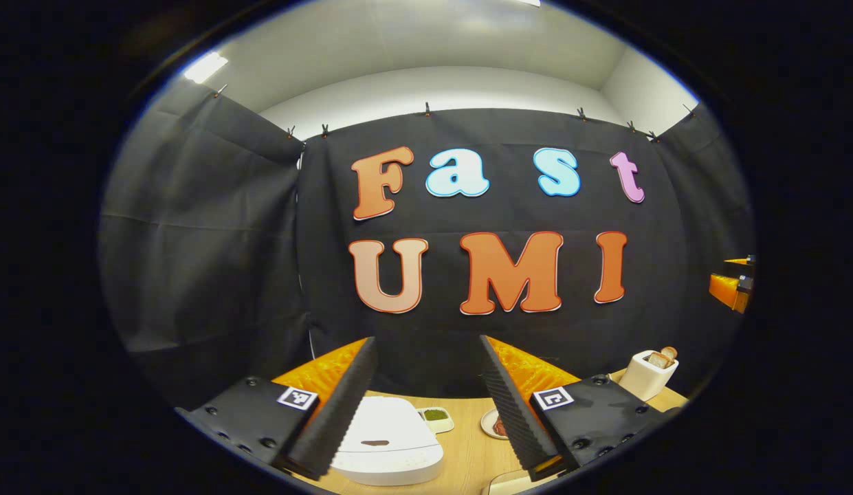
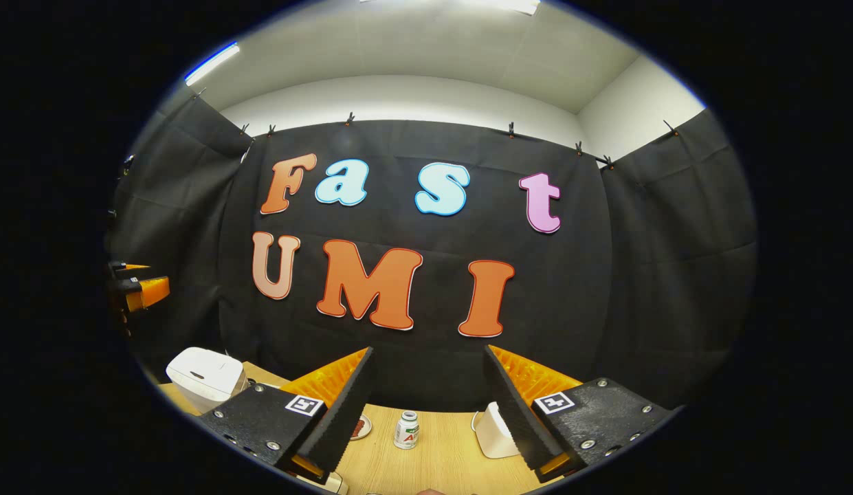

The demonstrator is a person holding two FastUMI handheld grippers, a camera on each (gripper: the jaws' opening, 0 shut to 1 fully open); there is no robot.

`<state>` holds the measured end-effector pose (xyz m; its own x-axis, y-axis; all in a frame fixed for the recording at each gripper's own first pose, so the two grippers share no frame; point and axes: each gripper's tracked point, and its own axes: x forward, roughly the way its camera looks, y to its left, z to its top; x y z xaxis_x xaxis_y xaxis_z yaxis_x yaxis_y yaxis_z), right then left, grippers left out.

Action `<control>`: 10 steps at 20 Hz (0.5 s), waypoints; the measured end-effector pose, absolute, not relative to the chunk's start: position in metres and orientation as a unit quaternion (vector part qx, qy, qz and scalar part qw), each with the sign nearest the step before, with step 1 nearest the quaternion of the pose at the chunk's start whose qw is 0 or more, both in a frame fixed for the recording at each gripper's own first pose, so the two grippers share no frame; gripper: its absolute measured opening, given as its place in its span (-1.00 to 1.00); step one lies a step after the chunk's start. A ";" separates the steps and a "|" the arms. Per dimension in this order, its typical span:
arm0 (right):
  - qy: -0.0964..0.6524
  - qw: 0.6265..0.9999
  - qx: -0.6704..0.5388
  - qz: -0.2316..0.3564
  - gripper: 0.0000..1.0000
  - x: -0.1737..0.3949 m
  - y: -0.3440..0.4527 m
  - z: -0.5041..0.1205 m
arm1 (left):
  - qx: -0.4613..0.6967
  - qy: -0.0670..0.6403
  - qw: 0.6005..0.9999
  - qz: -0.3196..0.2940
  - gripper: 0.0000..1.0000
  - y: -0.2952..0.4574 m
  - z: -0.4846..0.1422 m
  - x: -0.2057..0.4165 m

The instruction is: Close the left gripper, press the button to open the rice cooker; take a wooden spoon from the chopstick holder with the right hand, scoop a spoonful of rice and pour it into the rice cooker, then put the wooden spoon back into the chopstick holder.

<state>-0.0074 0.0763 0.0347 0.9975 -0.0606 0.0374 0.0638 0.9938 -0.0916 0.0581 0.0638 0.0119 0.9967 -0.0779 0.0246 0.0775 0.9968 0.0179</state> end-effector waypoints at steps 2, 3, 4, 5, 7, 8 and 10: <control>-0.014 0.998 -0.044 -0.037 0.86 -0.009 0.074 0.032 | 0.013 -0.003 1.000 -0.022 0.19 0.076 0.008 0.063; -0.012 0.998 -0.042 -0.039 0.86 -0.010 0.073 0.030 | 0.016 0.003 1.000 -0.008 -0.19 0.084 0.006 0.064; -0.009 0.998 -0.039 -0.041 0.92 -0.012 0.072 0.028 | 0.011 0.009 1.000 -0.001 -0.57 0.090 0.004 0.066; -0.006 0.998 -0.039 -0.045 0.92 -0.013 0.071 0.025 | 0.007 0.010 1.000 0.000 -0.95 0.093 0.002 0.068; 0.000 0.998 -0.040 -0.055 0.92 -0.018 0.065 0.021 | 0.009 0.020 1.000 0.010 -0.81 0.100 -0.008 0.080; 0.002 0.997 -0.040 -0.059 0.91 -0.021 0.062 0.020 | 0.002 0.032 0.999 0.008 -0.90 0.105 -0.008 0.077; 0.006 0.997 -0.039 -0.068 0.92 -0.025 0.057 0.018 | -0.014 0.062 0.998 0.010 -0.89 0.111 -0.022 0.085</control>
